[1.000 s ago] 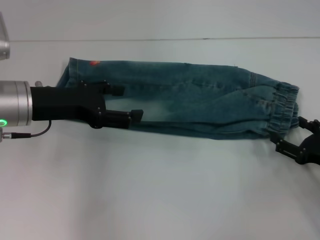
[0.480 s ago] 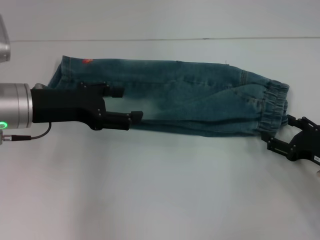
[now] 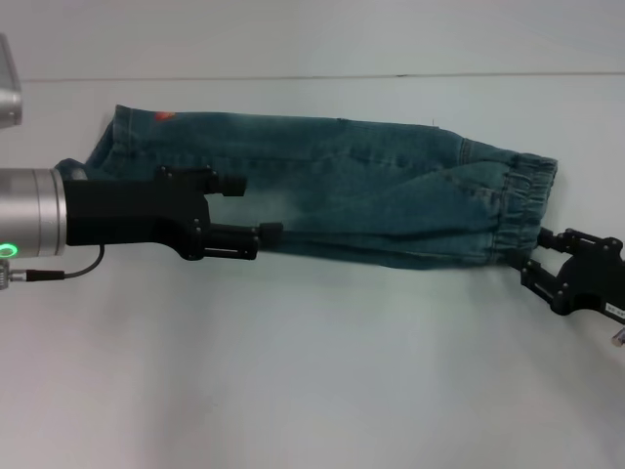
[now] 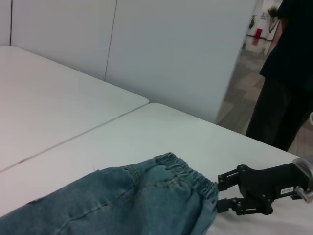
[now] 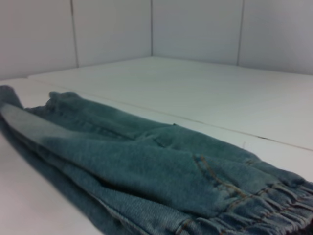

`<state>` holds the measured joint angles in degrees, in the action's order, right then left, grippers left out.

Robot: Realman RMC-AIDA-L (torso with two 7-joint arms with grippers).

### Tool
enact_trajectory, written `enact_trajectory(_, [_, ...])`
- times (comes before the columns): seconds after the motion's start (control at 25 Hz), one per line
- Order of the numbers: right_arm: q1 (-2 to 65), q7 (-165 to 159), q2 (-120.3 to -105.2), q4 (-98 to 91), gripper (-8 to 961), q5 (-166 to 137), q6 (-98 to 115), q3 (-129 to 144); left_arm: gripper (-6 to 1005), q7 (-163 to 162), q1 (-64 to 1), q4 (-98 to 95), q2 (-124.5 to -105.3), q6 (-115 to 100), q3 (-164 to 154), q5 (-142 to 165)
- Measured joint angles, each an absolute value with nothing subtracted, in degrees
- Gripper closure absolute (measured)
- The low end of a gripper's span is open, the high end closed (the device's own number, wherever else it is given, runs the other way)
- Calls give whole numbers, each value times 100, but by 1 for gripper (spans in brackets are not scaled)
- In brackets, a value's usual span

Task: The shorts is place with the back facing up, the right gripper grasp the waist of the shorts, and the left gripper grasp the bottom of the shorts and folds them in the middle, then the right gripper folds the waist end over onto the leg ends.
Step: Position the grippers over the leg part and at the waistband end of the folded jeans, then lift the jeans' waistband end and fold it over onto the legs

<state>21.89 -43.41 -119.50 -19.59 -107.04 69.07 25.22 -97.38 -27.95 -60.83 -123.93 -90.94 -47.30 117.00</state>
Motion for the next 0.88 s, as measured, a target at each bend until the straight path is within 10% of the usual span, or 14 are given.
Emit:
enact_trajectory(0.4, [2253,-4439,-11952,-1975,708,-10704,6831,2728,94,-9741,-2795,-6055,-12401,-9099,-4924,11678])
enact_trajectory(0.88, [2005,-4824,-11994,-2689,820,-10673,7711,2687,95,-9364,-2844,-5446,-12435,-8459,-5430,10833])
